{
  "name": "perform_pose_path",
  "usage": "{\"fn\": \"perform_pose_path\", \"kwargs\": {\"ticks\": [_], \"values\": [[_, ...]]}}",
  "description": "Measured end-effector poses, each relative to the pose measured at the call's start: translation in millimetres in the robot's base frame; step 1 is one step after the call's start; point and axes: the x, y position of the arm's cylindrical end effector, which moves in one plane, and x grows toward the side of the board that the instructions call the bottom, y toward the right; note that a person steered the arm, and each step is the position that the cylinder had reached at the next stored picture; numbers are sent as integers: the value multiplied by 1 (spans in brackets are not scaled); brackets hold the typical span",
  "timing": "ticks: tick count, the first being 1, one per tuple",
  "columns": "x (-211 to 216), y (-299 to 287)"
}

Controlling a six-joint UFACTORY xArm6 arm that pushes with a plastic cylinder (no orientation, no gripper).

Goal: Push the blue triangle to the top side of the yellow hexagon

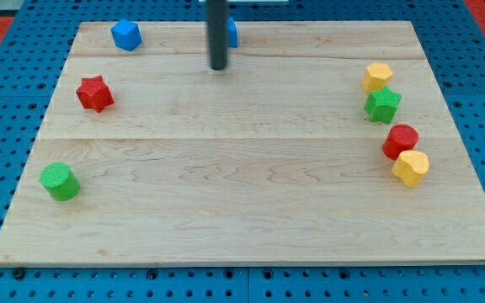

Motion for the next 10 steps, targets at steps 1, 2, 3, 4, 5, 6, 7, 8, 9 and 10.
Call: {"fn": "perform_pose_path", "kwargs": {"ticks": [1,2,3,4,5,6,7,8,9,10], "values": [[-56,5],[-85,15],[-41,126],[-9,133],[-28,59],[16,95],[17,152],[17,147],[35,126],[37,113]]}}
